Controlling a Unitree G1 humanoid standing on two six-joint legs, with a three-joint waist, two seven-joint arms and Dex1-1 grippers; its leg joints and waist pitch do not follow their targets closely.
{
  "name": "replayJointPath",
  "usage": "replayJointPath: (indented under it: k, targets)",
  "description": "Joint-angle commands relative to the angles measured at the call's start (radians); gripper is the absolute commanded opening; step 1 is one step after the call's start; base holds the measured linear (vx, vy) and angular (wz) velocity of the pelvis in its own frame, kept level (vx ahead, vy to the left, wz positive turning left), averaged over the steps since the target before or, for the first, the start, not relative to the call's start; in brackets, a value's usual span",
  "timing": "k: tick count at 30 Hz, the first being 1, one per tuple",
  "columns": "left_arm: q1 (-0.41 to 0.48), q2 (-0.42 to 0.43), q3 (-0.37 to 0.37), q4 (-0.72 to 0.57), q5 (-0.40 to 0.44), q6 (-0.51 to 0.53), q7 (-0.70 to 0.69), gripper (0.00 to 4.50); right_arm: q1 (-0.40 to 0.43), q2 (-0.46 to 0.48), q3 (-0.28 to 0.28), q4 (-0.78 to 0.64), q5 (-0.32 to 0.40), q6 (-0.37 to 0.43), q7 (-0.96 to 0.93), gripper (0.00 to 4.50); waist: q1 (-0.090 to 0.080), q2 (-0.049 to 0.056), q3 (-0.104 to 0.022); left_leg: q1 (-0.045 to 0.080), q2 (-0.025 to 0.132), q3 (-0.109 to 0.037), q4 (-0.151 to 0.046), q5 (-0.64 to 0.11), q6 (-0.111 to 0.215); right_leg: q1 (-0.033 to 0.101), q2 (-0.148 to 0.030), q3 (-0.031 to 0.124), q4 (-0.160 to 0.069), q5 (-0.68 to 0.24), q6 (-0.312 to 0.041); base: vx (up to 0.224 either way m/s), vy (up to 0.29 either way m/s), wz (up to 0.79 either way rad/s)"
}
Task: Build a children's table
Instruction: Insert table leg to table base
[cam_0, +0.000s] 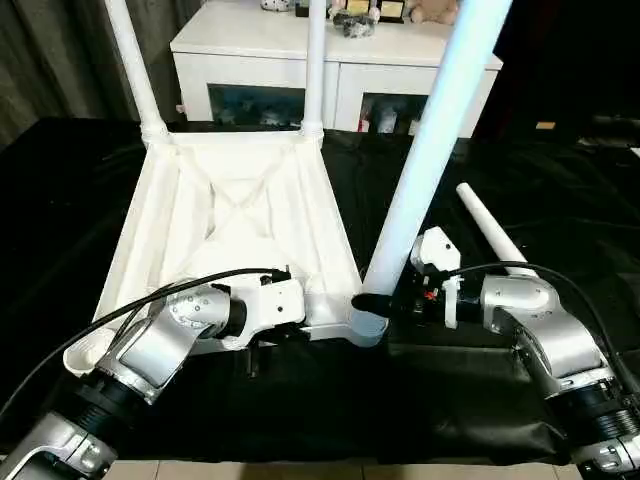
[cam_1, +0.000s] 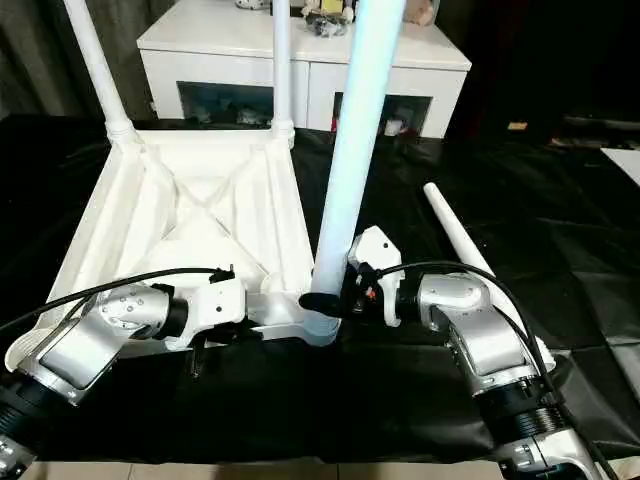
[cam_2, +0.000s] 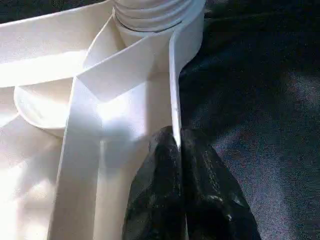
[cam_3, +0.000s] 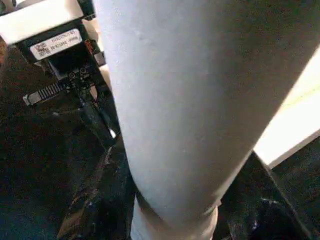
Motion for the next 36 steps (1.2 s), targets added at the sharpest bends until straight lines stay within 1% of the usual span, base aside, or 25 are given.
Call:
replayJointPath:
  k: [1, 3, 7, 10, 13, 14, 15, 16, 17, 18, 19, 20, 21, 22, 23, 24, 25, 26, 27, 28, 30, 32, 33, 35, 36]
  targets:
    - [-0.006, 0.024, 0.019, 0.01, 0.034, 0.004, 0.03, 0.0, 0.1, -0.033, 0.138, 0.119, -0.108, 0.095, 0.029, 1.84, -0.001, 0.013, -0.022, 0.0, 0.015, 0.0, -0.073, -0.358, -0.011, 0.018, -0.025, 0.028, -0.086, -0.229, -0.171, 0.0, 0.0, 0.0]
    - [-0.004, 0.028, 0.022, 0.009, 0.034, 0.003, 0.028, 0.0, 0.115, -0.025, 0.128, 0.131, -0.116, 0.075, -0.001, 1.84, -0.001, 0.018, -0.022, 0.002, 0.015, -0.001, -0.073, -0.36, -0.014, 0.017, -0.025, 0.028, -0.085, -0.214, -0.173, 0.0, 0.0, 0.0]
    - [-0.005, 0.027, 0.025, 0.014, 0.033, -0.004, 0.029, 0.0, 0.111, 0.004, 0.099, 0.153, -0.121, 0.058, -0.069, 1.84, -0.003, 0.018, -0.021, 0.002, 0.014, -0.001, -0.075, -0.377, -0.02, 0.016, -0.024, 0.027, -0.087, -0.231, -0.169, 0.0, 0.0, 0.0]
    - [-0.007, 0.018, 0.035, 0.026, 0.017, -0.015, 0.028, 0.0, 0.073, 0.064, 0.035, 0.214, -0.127, 0.05, -0.219, 1.84, -0.013, 0.018, -0.016, 0.001, 0.01, -0.01, -0.08, -0.462, -0.04, 0.009, -0.027, 0.025, -0.099, -0.371, -0.132, 0.0, 0.0, 0.0]
    - [-0.006, 0.014, 0.046, 0.034, 0.003, -0.012, 0.027, 0.0, 0.04, 0.104, -0.002, 0.259, -0.142, 0.052, -0.337, 1.84, -0.028, 0.018, -0.011, 0.006, 0.008, -0.019, -0.082, -0.535, -0.05, -0.004, -0.029, 0.021, -0.113, -0.5, -0.092, -0.041, -0.001, -0.04]
    - [-0.007, 0.007, 0.057, 0.043, -0.005, -0.005, 0.038, 0.0, 0.029, 0.117, -0.013, 0.275, -0.148, 0.051, -0.377, 1.84, -0.039, 0.019, -0.009, 0.001, 0.005, -0.025, -0.083, -0.557, -0.054, -0.003, -0.03, 0.016, -0.116, -0.552, -0.076, -0.065, 0.001, -0.07]
    - [-0.01, -0.01, 0.073, 0.051, -0.017, 0.023, 0.057, 0.0, 0.009, 0.141, -0.033, 0.304, -0.156, 0.056, -0.453, 1.84, -0.041, 0.022, -0.009, 0.002, 0.005, -0.029, -0.084, -0.569, -0.057, -0.004, -0.032, 0.014, -0.12, -0.572, -0.068, -0.07, 0.01, -0.12]
    - [-0.012, -0.021, 0.083, 0.055, -0.025, 0.043, 0.07, 0.0, -0.003, 0.157, -0.045, 0.323, -0.16, 0.059, -0.503, 1.84, -0.052, 0.025, -0.008, -0.001, 0.004, -0.037, -0.087, -0.594, -0.064, -0.002, -0.033, 0.008, -0.122, -0.592, -0.059, -0.073, 0.027, -0.17]
    - [-0.014, -0.027, 0.086, 0.053, -0.026, 0.057, 0.078, 0.0, -0.009, 0.162, -0.048, 0.332, -0.164, 0.058, -0.524, 1.84, -0.057, 0.027, -0.007, -0.001, 0.005, -0.041, -0.089, -0.609, -0.068, 0.0, -0.033, 0.003, -0.123, -0.594, -0.058, -0.073, 0.027, -0.17]
    - [-0.017, -0.041, 0.093, 0.048, -0.028, 0.09, 0.096, 0.0, -0.023, 0.176, -0.056, 0.353, -0.173, 0.057, -0.574, 1.84, -0.066, 0.03, -0.01, -0.007, 0.005, -0.05, -0.094, -0.623, -0.072, 0.011, -0.034, -0.004, -0.12, -0.566, -0.062, -0.072, 0.041, -0.22]
    - [-0.029, -0.097, 0.107, 0.014, -0.03, 0.201, 0.156, 0.0, -0.074, 0.221, -0.079, 0.434, -0.199, 0.042, -0.729, 1.84, -0.071, 0.038, -0.01, -0.003, 0.008, -0.053, -0.098, -0.646, -0.078, 0.011, -0.033, -0.01, -0.12, -0.521, -0.075, -0.063, 0.049, -0.22]
    - [-0.032, -0.111, 0.11, 0.006, -0.03, 0.225, 0.169, 0.0, -0.085, 0.231, -0.083, 0.452, -0.203, 0.038, -0.761, 1.84, -0.077, 0.039, -0.008, -0.004, 0.008, -0.055, -0.1, -0.654, -0.082, 0.011, -0.034, -0.014, -0.118, -0.496, -0.088, -0.063, 0.049, -0.22]
    - [-0.038, -0.149, 0.119, -0.007, -0.035, 0.271, 0.203, 0.0, -0.11, 0.253, -0.093, 0.49, -0.201, 0.035, -0.808, 1.84, -0.085, 0.043, -0.003, -0.002, 0.007, -0.059, -0.104, -0.698, -0.086, 0.011, -0.03, -0.025, -0.123, -0.493, -0.091, -0.06, 0.046, -0.19]
    - [-0.043, -0.183, 0.127, -0.015, -0.039, 0.31, 0.234, 0.0, -0.131, 0.27, -0.1, 0.522, -0.198, 0.03, -0.844, 1.84, -0.095, 0.041, -0.004, 0.004, 0.005, -0.06, -0.1, -0.717, -0.078, 0.012, -0.032, -0.03, -0.129, -0.485, -0.092, 0.0, 0.0, 0.0]
    - [-0.051, -0.228, 0.138, -0.02, -0.046, 0.356, 0.271, 0.0, -0.156, 0.288, -0.111, 0.561, -0.19, 0.021, -0.881, 1.84, -0.097, 0.044, -0.003, 0.006, 0.004, -0.059, -0.099, -0.72, -0.073, 0.012, -0.033, -0.031, -0.132, -0.477, -0.096, 0.0, 0.0, 0.0]
    - [-0.071, -0.3, 0.148, -0.011, -0.055, 0.396, 0.325, 0.0, -0.198, 0.317, -0.132, 0.624, -0.17, 0.011, -0.938, 1.84, -0.1, 0.041, -0.005, 0.007, 0.004, -0.058, -0.097, -0.714, -0.062, 0.012, -0.034, -0.032, -0.134, -0.462, -0.103, 0.0, 0.0, 0.0]
    - [-0.092, -0.359, 0.151, 0.004, -0.056, 0.419, 0.37, 0.0, -0.234, 0.337, -0.143, 0.675, -0.161, -0.002, -0.986, 1.84, -0.103, 0.034, -0.001, 0.012, 0.003, -0.055, -0.093, -0.713, -0.054, 0.005, -0.035, -0.034, -0.139, -0.471, -0.108, 0.0, 0.0, 0.0]
    - [-0.104, -0.389, 0.154, 0.015, -0.057, 0.425, 0.392, 0.0, -0.252, 0.347, -0.147, 0.701, -0.156, -0.008, -1.004, 1.84, -0.106, 0.038, 0.002, 0.017, 0.003, -0.054, -0.093, -0.728, -0.052, 0.001, -0.033, -0.037, -0.142, -0.481, -0.107, 0.0, 0.0, 0.0]
    - [-0.113, -0.411, 0.157, 0.023, -0.057, 0.43, 0.408, 0.0, -0.264, 0.354, -0.15, 0.719, -0.153, -0.013, -1.017, 1.84, -0.111, 0.036, 0.004, 0.024, -0.001, -0.053, -0.089, -0.744, -0.044, -0.003, -0.029, -0.047, -0.152, -0.505, -0.092, 0.0, 0.0, 0.0]
    - [-0.155, -0.486, 0.163, 0.064, -0.051, 0.436, 0.47, 0.0, -0.311, 0.379, -0.161, 0.787, -0.141, -0.027, -1.072, 1.84, -0.114, 0.028, 0.002, 0.018, -0.001, -0.054, -0.09, -0.735, -0.031, 0.011, -0.032, -0.054, -0.155, -0.5, -0.082, 0.0, 0.0, 0.0]
    - [-0.185, -0.512, 0.157, 0.098, -0.027, 0.427, 0.508, 0.0, -0.34, 0.391, -0.154, 0.827, -0.148, -0.038, -1.094, 1.84, -0.111, 0.037, 0.005, 0.009, 0.004, -0.055, -0.095, -0.722, -0.019, 0.025, -0.039, -0.062, -0.15, -0.463, -0.084, 0.0, 0.0, 0.0]
    - [-0.194, -0.513, 0.155, 0.108, -0.015, 0.426, 0.52, 0.0, -0.35, 0.395, -0.152, 0.84, -0.149, -0.043, -1.102, 1.84, -0.108, 0.033, 0.006, 0.012, 0.0, -0.049, -0.088, -0.702, -0.009, 0.019, -0.048, -0.063, -0.156, -0.479, -0.083, 0.0, 0.0, 0.0]
    - [-0.198, -0.511, 0.155, 0.113, -0.008, 0.422, 0.528, 0.0, -0.354, 0.397, -0.151, 0.844, -0.151, -0.045, -1.103, 1.84, -0.105, 0.03, 0.008, 0.016, -0.006, -0.043, -0.081, -0.67, -0.002, 0.011, -0.052, -0.063, -0.166, -0.516, -0.082, 0.0, 0.0, 0.0]
    - [-0.203, -0.5, 0.162, 0.115, 0.006, 0.427, 0.539, 0.0, -0.372, 0.403, -0.154, 0.874, -0.157, -0.064, -1.11, 1.84, -0.1, 0.029, 0.005, 0.009, -0.007, -0.041, -0.079, -0.615, 0.002, 0.013, -0.056, -0.061, -0.164, -0.52, -0.083, 0.0, 0.0, 0.0]
    - [-0.202, -0.486, 0.164, 0.116, 0.012, 0.428, 0.534, 0.0, -0.38, 0.405, -0.157, 0.89, -0.158, -0.074, -1.113, 1.84, -0.1, 0.031, 0.005, 0.001, -0.003, -0.043, -0.082, -0.595, -0.001, 0.017, -0.058, -0.059, -0.156, -0.492, -0.095, 0.0, 0.0, 0.0]
